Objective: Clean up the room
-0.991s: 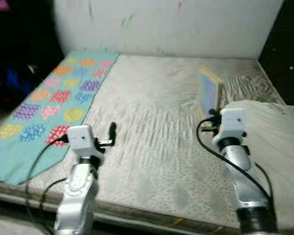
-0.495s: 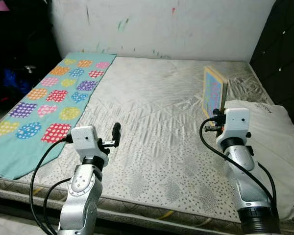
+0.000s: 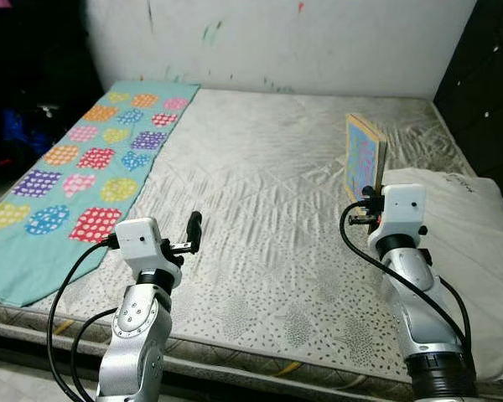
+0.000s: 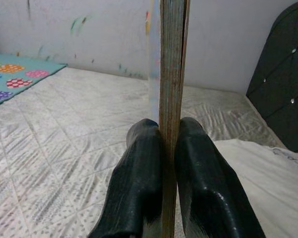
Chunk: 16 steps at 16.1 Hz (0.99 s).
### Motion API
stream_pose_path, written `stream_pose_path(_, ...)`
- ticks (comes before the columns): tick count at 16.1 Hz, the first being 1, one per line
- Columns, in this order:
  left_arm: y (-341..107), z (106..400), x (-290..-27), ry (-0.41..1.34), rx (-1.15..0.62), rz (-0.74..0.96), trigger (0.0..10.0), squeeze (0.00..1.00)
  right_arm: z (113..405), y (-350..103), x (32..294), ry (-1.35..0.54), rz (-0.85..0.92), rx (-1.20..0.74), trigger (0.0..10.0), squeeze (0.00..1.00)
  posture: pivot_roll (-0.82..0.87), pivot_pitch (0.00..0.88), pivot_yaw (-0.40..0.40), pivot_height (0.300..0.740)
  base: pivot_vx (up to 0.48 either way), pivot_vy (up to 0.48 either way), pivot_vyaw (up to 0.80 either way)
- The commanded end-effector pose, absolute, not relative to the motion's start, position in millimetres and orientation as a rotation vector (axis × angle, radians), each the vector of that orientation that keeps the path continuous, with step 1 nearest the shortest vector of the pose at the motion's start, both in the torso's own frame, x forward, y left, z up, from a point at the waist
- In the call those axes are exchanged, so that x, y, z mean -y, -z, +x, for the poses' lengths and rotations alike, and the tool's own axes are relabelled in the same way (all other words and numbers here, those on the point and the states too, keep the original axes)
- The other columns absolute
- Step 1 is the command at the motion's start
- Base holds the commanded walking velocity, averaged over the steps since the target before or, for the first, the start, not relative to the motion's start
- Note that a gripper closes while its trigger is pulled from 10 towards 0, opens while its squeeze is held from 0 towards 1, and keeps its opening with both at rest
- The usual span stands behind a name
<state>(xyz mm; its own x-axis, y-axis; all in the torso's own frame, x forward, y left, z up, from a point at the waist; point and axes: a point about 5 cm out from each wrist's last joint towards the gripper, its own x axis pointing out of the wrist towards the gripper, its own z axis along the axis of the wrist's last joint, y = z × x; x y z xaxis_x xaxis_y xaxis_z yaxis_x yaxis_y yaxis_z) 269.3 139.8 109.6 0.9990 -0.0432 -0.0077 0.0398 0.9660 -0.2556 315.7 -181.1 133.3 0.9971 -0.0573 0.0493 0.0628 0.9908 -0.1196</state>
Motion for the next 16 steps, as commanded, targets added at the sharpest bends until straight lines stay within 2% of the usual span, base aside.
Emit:
stream_pose_path(1,-112.6,269.5,-139.9,0.037,-0.007,-0.265,10.0,0.00,320.1,-146.0,177.8,0.046,-0.113,0.099,10.0,0.00,-0.03,0.000,0.026,0.740,0.000,0.000,-0.52)
stream_pose_path(9,-112.0,269.3,-139.2,0.039,-0.012,-0.273,10.0,0.00,319.2,-144.2,179.7,0.056,-0.112,0.093,10.0,0.00,-0.04,0.000,0.032,0.740,0.000,0.030,-0.62)
stream_pose_path(16,-111.7,268.9,-139.0,0.038,-0.014,-0.271,10.0,0.00,319.8,-145.0,179.6,0.056,-0.114,0.095,10.0,0.00,-0.04,0.000,0.030,0.740,0.000,0.309,-0.50)
